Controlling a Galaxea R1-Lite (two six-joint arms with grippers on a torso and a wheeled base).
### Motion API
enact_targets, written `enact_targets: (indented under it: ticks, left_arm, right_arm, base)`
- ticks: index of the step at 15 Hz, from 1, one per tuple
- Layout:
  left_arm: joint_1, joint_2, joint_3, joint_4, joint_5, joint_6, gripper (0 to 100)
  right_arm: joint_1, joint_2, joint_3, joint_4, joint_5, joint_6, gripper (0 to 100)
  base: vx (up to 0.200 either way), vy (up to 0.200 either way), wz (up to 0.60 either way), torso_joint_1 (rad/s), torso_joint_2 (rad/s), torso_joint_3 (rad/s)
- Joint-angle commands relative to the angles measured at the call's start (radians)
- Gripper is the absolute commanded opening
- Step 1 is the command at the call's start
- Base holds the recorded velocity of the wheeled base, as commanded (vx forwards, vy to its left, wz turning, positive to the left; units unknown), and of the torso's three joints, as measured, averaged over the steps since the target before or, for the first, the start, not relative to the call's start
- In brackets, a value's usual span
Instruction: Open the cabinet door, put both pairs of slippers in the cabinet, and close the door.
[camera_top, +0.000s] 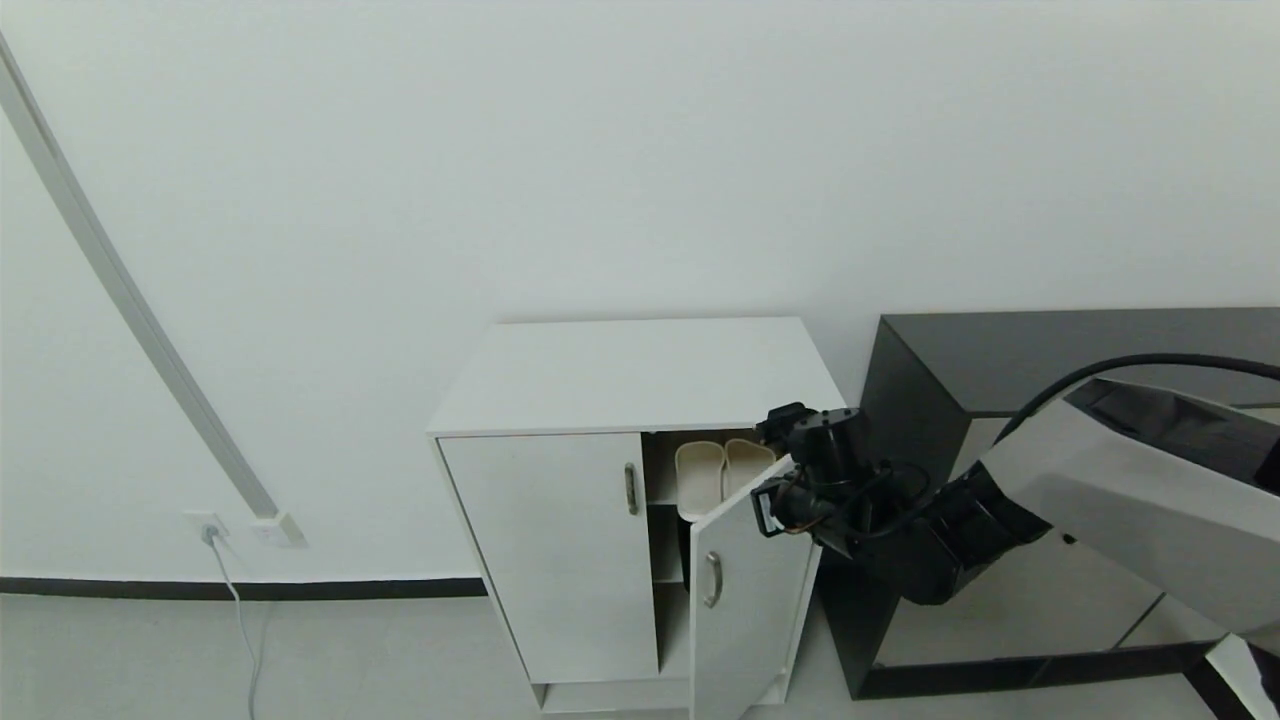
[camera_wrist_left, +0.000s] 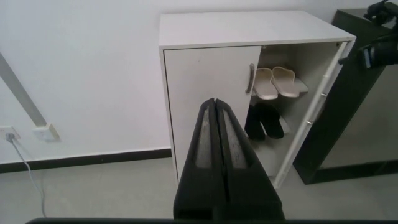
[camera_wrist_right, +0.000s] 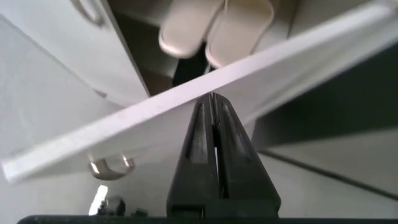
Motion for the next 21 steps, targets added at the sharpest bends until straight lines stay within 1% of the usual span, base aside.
enact_targets:
  ticks: [1,7,19,21]
  left_arm:
    - [0.0,0.0,0.0,0.0,0.0,0.0,0]
    - [0.0,0.0,0.0,0.0,-0.002,0.004,0]
    - [0.0,0.0,0.0,0.0,-0.002,0.004,0]
    - [0.0,0.0,0.0,0.0,-0.002,0.004,0]
  right_arm:
    - [-0.005,0.078,-0.072,-0.018,-0.001,0.0,0]
    - [-0.017,0.144,-0.15,-0.043,-0.003,0.0,0]
    - [-0.046,0.158,-0.18,-0.06,0.0,-0.002,0]
    - [-0.046,0.174,-0.207,-0.06,0.0,-0.002,0]
  base:
    - [0.0,0.0,0.0,0.0,0.0,0.0]
    - [0.0,0.0,0.0,0.0,0.0,0.0]
    - [0.0,0.0,0.0,0.0,0.0,0.0]
    - [0.0,0.0,0.0,0.0,0.0,0.0]
